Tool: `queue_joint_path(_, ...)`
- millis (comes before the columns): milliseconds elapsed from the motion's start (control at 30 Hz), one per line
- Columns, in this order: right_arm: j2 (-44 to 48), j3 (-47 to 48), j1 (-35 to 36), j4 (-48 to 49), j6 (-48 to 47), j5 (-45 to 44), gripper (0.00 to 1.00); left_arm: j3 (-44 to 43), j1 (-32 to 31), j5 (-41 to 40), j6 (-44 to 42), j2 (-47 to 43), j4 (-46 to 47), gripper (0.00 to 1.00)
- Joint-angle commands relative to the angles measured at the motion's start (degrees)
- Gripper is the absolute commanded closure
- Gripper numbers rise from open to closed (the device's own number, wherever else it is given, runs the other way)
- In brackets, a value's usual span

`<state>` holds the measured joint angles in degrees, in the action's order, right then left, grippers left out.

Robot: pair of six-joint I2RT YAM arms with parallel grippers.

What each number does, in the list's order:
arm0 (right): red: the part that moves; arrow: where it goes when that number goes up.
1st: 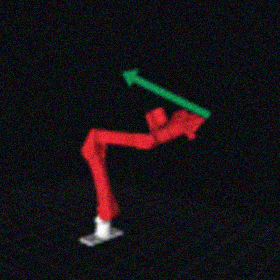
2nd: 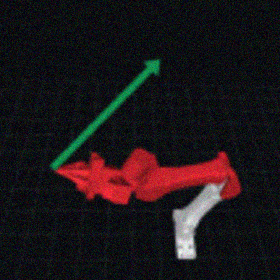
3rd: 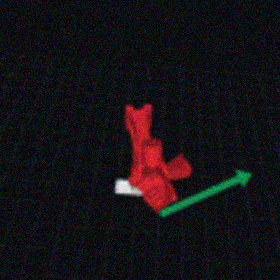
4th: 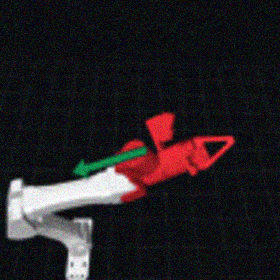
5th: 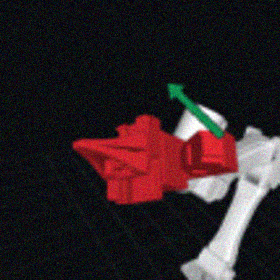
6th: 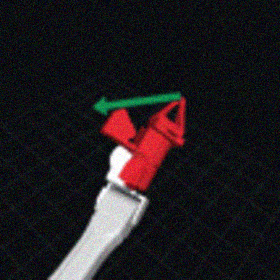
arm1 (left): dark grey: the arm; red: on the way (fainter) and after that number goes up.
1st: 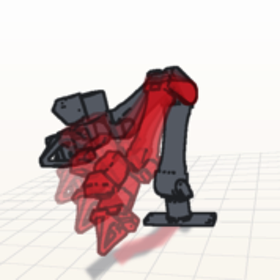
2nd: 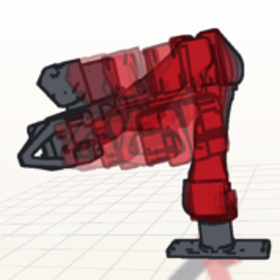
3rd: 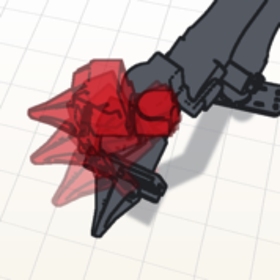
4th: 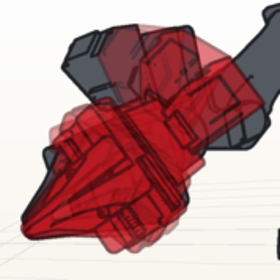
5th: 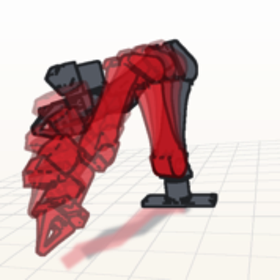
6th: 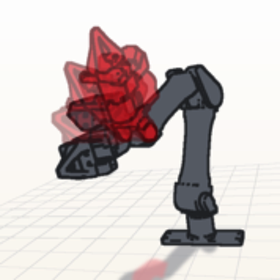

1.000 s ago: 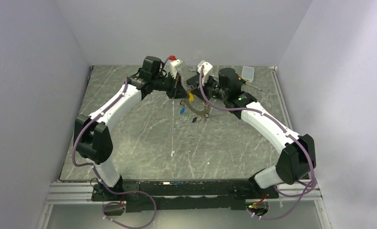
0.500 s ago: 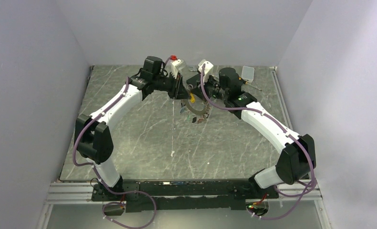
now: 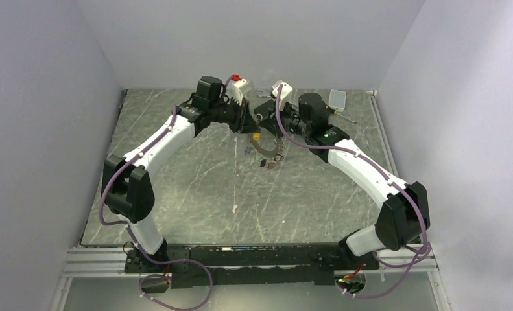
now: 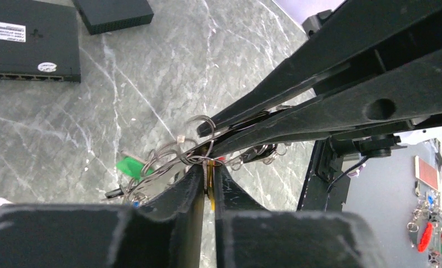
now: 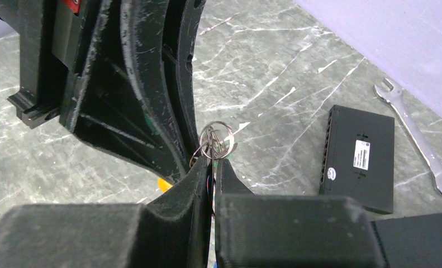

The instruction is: Remove the keys from the keyring

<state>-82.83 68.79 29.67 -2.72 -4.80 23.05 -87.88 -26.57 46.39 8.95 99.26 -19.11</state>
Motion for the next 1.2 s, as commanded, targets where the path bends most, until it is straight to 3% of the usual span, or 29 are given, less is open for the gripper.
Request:
queue_joint_path(0, 1.6, 0.2, 0.7, 4.3, 2.6, 3.0, 1.0, -2.1, 0.1, -1.8, 0.7, 0.4, 5.3, 0.92)
queue_joint_path(100, 1.7, -0.3, 0.1, 4.7, 1.8, 1.1, 1.0, -2.8, 0.1, -0.1, -1.4, -0.4, 3.4, 1.0)
queue_joint_path(400, 4.4, -8.3, -4.1, 9.9, -0.1, 3.6, 1.0, -12.8, 0.1, -10.5, -21.0, -1.3, -19.0, 1.0)
queue_joint_path(567, 5.0, -12.1, -4.4, 14.0, 0.2, 8.2, 1.0, -15.6, -0.6, -14.6, -26.9, -0.9, -22.7, 1.0)
queue_joint_path(633, 4.9, -12.9, -4.5, 14.9, 0.3, 11.5, 0.92, -17.0, -1.5, -15.9, -29.4, -0.6, -23.5, 1.0)
queue_joint_path(767, 5.5, -13.9, -4.6, 15.2, -0.4, 15.4, 0.84, -19.7, -2.6, -16.3, -33.4, -0.2, -25.1, 1.0)
queue_joint_path(867, 5.8, -14.6, -5.2, 15.1, -1.4, 18.1, 0.71, -21.5, -2.8, -14.8, -36.5, 0.3, -26.7, 1.0)
queue_joint_path(1000, 6.4, -14.6, -6.3, 14.0, -3.0, 21.5, 0.64, -22.6, -2.9, -11.3, -38.9, 0.5, -28.2, 1.0)
queue_joint_path(1167, 7.1, -11.2, -7.3, 7.6, -9.3, 25.1, 0.62, -23.9, -3.0, -7.8, -42.0, 0.5, -31.8, 1.0)
